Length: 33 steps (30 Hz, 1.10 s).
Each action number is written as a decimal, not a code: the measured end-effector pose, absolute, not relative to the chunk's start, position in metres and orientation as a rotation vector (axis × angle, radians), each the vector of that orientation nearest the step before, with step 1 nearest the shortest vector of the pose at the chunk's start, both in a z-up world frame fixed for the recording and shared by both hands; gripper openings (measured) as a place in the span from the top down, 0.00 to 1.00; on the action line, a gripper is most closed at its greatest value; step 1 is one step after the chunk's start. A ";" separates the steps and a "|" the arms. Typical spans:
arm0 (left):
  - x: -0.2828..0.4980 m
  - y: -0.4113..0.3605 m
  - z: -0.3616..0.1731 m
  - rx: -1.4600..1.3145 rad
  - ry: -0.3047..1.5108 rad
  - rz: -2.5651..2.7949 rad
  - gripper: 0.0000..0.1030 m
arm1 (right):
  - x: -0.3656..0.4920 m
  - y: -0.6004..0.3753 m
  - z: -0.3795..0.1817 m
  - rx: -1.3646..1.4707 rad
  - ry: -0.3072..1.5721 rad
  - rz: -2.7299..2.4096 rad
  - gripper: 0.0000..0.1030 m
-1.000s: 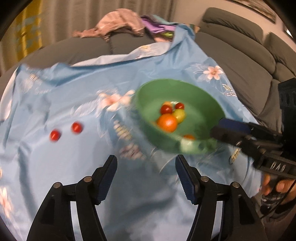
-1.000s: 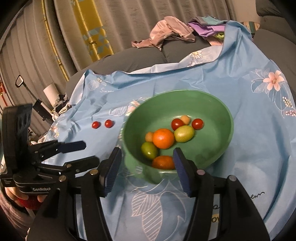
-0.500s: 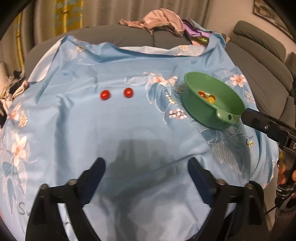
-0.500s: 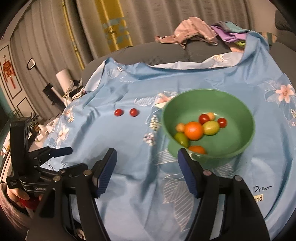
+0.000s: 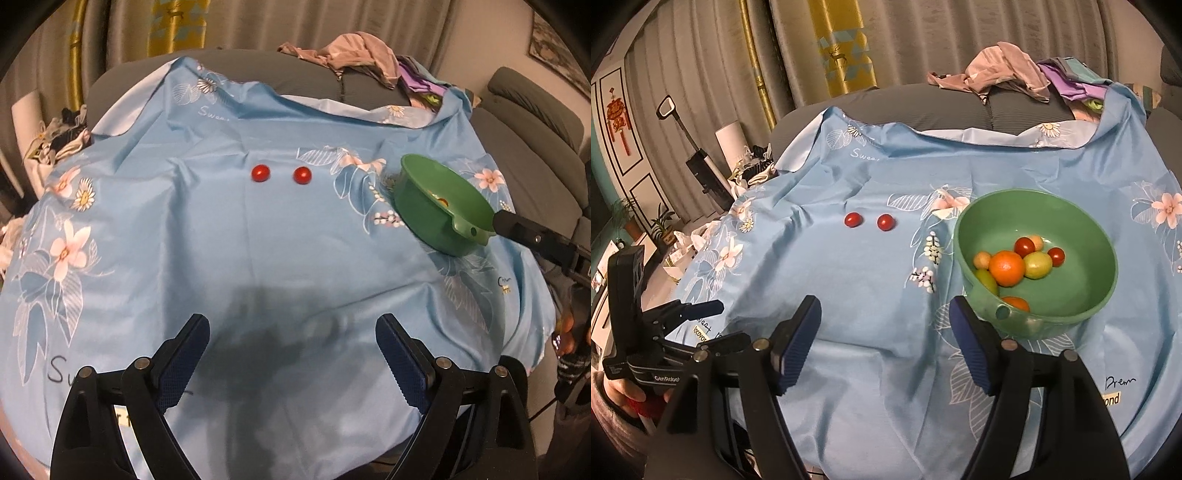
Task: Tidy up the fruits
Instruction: 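Grasp a red cherry tomato with the left tool while the right grasps another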
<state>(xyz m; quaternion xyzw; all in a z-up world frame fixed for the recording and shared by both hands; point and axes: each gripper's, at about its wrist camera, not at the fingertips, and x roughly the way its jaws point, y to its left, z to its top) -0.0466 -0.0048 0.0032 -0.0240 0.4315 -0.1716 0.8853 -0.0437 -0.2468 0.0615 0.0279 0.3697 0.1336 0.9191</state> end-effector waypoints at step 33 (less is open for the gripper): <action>0.006 0.016 0.005 -0.058 0.849 -0.397 0.11 | 0.025 -0.204 0.028 0.004 0.891 0.288 0.30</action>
